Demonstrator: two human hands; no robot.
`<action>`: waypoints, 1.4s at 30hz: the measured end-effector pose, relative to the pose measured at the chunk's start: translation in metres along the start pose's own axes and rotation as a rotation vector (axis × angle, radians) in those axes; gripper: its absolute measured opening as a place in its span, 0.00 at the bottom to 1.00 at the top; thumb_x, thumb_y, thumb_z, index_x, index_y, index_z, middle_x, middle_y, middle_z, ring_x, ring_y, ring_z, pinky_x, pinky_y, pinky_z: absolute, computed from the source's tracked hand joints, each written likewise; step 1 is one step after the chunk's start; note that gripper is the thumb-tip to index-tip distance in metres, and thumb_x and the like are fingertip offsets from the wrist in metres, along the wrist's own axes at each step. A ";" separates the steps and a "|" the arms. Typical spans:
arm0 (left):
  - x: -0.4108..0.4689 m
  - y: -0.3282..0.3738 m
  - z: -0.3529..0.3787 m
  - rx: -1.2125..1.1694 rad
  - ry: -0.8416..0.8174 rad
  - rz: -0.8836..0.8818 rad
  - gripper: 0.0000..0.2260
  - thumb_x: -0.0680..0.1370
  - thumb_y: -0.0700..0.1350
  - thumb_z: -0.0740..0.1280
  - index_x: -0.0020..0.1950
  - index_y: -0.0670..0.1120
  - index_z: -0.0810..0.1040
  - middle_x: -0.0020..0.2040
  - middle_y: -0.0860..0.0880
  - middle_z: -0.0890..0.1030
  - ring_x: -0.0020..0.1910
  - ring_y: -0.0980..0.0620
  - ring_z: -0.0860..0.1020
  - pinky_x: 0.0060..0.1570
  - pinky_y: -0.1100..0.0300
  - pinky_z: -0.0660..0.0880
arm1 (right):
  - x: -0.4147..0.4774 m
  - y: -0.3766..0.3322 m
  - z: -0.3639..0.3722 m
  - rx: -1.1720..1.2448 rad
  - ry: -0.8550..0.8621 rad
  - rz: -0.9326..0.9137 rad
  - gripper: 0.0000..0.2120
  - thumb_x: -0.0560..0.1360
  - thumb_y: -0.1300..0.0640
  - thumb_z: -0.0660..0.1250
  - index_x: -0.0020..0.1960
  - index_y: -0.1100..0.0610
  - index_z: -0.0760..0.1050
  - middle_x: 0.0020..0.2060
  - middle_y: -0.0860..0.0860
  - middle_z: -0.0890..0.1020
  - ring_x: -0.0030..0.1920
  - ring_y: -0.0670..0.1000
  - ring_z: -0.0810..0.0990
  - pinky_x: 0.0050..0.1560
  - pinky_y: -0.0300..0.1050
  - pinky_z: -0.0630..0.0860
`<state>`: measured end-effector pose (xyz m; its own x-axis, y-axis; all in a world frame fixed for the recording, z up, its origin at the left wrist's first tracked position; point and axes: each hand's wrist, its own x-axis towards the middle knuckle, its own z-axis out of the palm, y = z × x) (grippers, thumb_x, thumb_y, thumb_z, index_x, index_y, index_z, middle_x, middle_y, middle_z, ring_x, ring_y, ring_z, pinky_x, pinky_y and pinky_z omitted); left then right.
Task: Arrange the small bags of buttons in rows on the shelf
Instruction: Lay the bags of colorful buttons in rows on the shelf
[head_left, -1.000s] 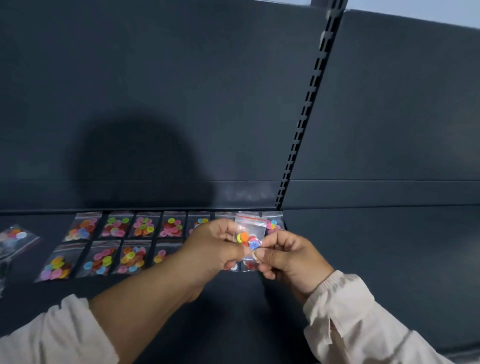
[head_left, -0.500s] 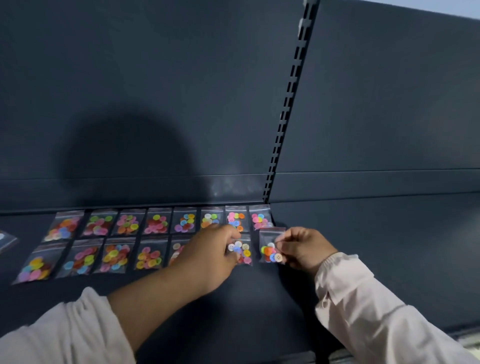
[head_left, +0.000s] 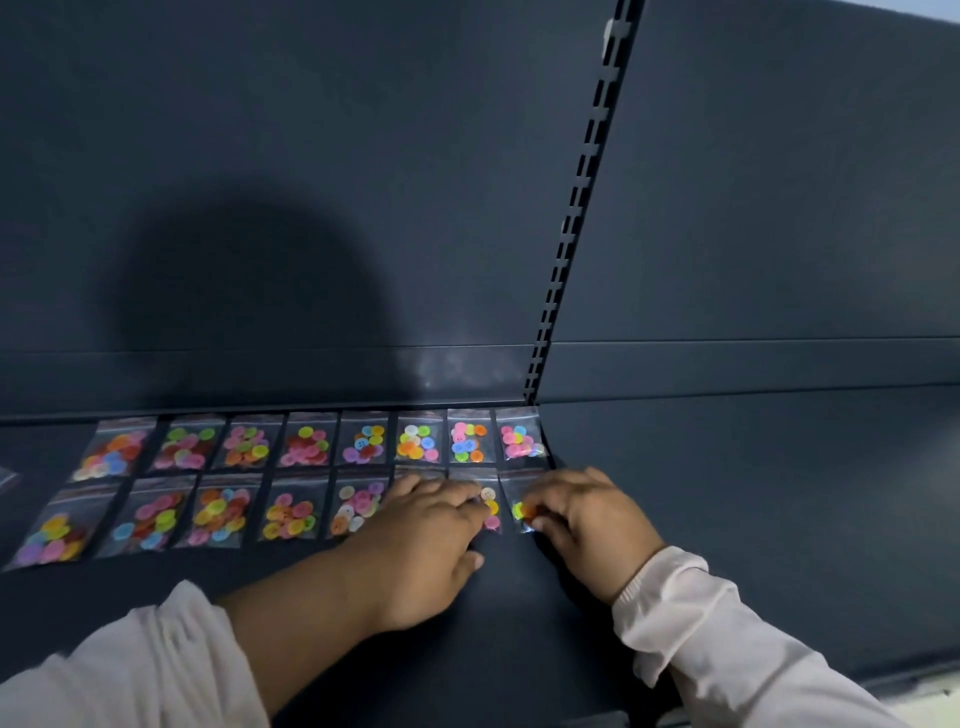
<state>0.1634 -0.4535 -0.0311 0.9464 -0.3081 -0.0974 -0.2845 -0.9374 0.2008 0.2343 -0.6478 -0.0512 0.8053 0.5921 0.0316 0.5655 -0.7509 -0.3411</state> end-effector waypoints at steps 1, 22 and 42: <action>0.000 0.000 0.000 0.002 -0.009 0.004 0.24 0.81 0.54 0.56 0.76 0.52 0.57 0.78 0.53 0.53 0.76 0.56 0.51 0.71 0.58 0.42 | 0.000 0.001 0.002 -0.011 0.000 0.001 0.10 0.70 0.52 0.61 0.48 0.48 0.79 0.49 0.44 0.81 0.50 0.52 0.78 0.51 0.34 0.64; -0.042 -0.048 -0.034 -0.019 0.182 -0.173 0.25 0.80 0.55 0.57 0.76 0.55 0.56 0.77 0.54 0.55 0.75 0.54 0.53 0.71 0.57 0.45 | 0.025 -0.073 -0.023 -0.068 0.194 -0.100 0.15 0.68 0.54 0.63 0.51 0.54 0.79 0.46 0.52 0.82 0.47 0.59 0.79 0.49 0.47 0.76; -0.329 -0.251 -0.066 0.008 0.393 -0.600 0.26 0.69 0.57 0.59 0.65 0.49 0.76 0.61 0.47 0.79 0.60 0.44 0.77 0.60 0.49 0.71 | 0.074 -0.391 0.071 0.031 0.028 -0.458 0.16 0.75 0.52 0.64 0.63 0.51 0.74 0.57 0.50 0.78 0.59 0.53 0.75 0.59 0.41 0.70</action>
<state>-0.0669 -0.1064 0.0154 0.9248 0.3405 0.1697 0.3023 -0.9285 0.2156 0.0603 -0.2895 0.0174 0.4780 0.8526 0.2112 0.8592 -0.4039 -0.3141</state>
